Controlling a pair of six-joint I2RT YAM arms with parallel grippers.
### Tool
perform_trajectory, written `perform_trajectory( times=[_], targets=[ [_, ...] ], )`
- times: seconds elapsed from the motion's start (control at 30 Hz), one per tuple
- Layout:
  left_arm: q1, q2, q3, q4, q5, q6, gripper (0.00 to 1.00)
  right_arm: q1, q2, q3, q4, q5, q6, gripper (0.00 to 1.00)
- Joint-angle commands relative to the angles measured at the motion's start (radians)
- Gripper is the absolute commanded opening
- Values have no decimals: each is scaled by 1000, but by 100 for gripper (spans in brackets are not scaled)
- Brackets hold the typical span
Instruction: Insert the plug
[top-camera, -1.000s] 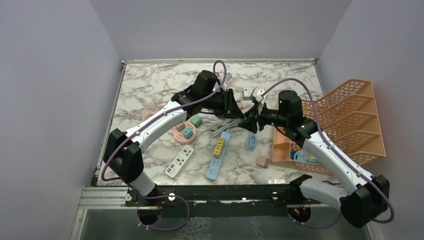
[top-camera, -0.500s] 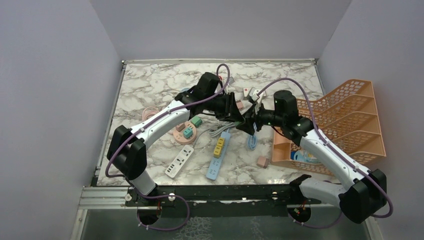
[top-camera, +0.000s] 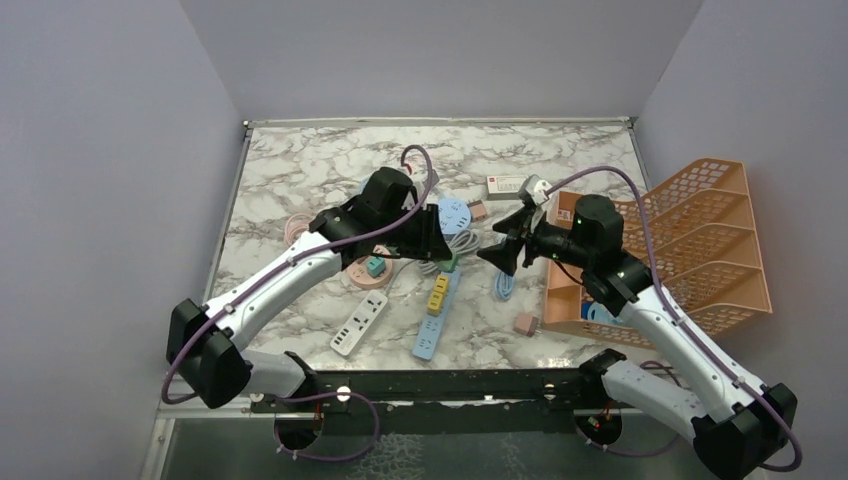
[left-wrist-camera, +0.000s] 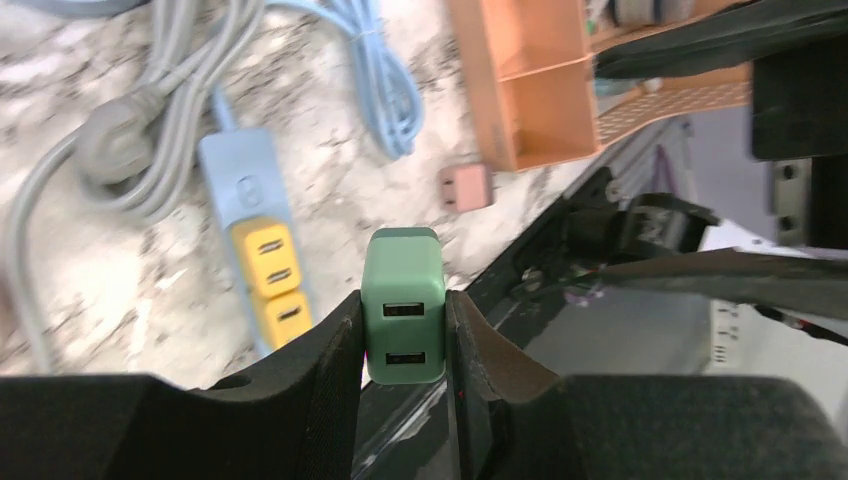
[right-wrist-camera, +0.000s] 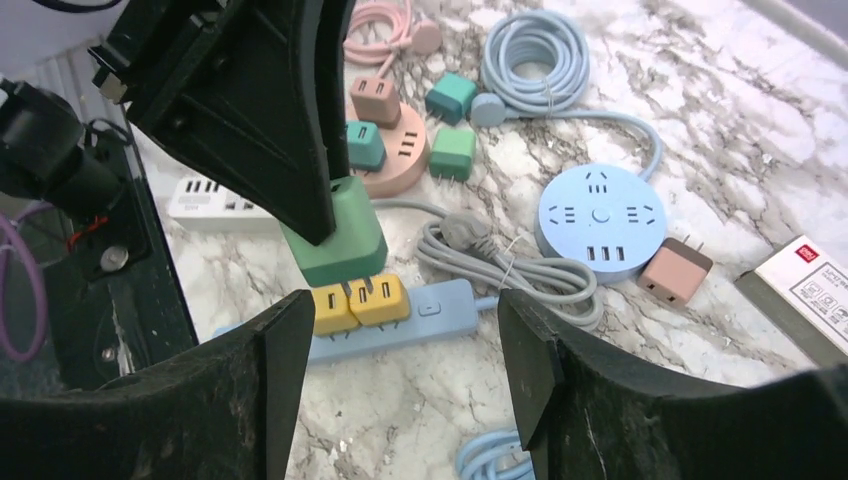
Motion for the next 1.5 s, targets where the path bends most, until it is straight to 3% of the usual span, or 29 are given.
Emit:
perform_trajectory(
  times=[0.0,0.3,0.7,1.0,1.47],
  targets=[
    [-9,-114,-71,-93,-161,62,0,-2,-78,-93,147,115,158,66],
    [-215,-208,-196,-191,-398,-36,0,-3,-62,-141,188,436,404,62],
    [-407,-111,-261,-195,-634,-139,0,-2,51,-115,87,515,548,58],
    [-439,-79,-294,-105,-734,-171,0,-2,57,-127,97,512,548,58],
    [-438,-78,-358,-21,-679,-194,0,-2,70,-125,88,519,540,58]
  ],
)
